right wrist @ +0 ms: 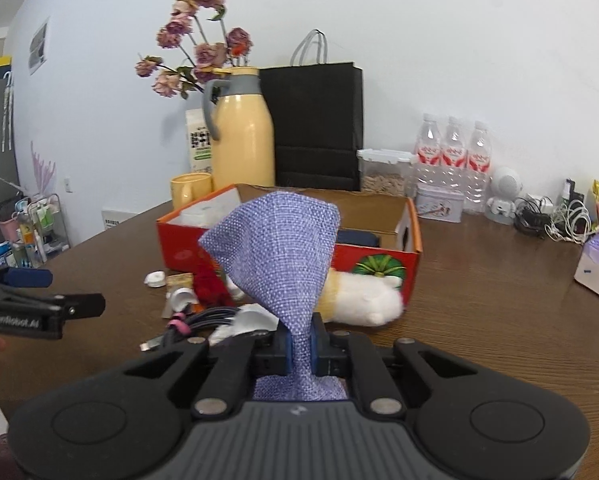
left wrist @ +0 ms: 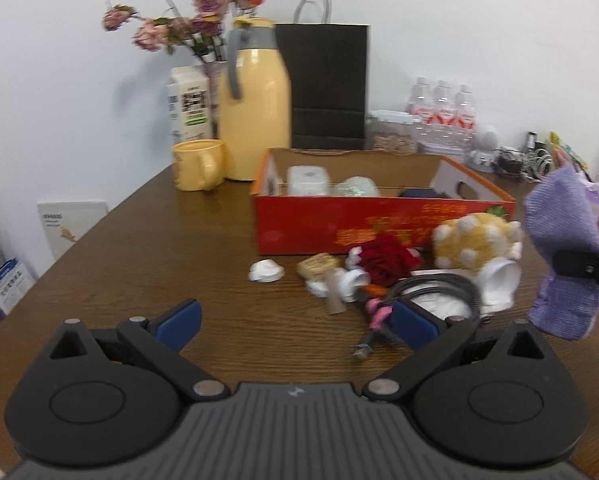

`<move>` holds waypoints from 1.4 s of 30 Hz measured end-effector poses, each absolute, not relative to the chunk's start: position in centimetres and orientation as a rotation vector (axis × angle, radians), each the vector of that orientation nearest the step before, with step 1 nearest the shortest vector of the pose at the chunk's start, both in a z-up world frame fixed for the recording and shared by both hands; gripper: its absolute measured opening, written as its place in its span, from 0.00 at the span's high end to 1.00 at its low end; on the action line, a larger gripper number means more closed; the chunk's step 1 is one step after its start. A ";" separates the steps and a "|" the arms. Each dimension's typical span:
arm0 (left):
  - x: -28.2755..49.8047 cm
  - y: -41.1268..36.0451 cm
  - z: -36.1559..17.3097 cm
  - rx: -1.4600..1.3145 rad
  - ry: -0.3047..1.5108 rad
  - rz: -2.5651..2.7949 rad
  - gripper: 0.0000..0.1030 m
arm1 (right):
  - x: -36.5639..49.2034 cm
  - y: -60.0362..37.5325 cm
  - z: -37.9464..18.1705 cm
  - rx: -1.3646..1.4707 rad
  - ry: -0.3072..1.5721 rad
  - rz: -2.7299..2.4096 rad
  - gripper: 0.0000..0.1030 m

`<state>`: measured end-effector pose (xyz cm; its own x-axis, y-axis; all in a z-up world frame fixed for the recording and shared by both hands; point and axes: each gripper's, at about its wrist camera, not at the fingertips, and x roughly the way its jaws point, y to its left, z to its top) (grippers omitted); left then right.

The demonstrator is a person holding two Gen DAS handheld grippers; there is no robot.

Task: Organize objects
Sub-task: 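Lift the purple pouch with the right gripper while the left grasps a white cap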

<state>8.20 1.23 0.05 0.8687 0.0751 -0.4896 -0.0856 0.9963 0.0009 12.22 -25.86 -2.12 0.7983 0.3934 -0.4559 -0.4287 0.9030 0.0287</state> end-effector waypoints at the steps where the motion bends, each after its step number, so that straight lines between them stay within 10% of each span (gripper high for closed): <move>1: 8.4 0.6 0.0 -0.016 0.511 0.072 0.00 | 12.7 -26.3 -2.1 -0.075 0.480 0.442 0.93; 13: 13.1 -8.2 -1.2 0.143 0.514 -0.077 0.02 | 16.0 -29.0 -2.5 -0.066 0.523 0.468 0.93; 19: 14.9 -10.2 -2.5 0.199 0.520 -0.169 0.47 | 17.0 -29.2 -2.9 -0.074 0.543 0.498 0.93; 21: 15.0 -10.1 -2.8 0.185 0.533 -0.221 0.81 | 17.2 -29.2 -3.1 -0.078 0.547 0.507 0.93; 24: 14.8 -9.7 -2.8 0.173 0.513 -0.251 0.87 | 17.4 -29.0 -3.1 -0.078 0.548 0.515 0.93; 42: 13.9 -6.5 1.7 0.073 0.408 -0.229 0.88 | 17.3 -27.3 -0.2 -0.098 0.499 0.545 0.93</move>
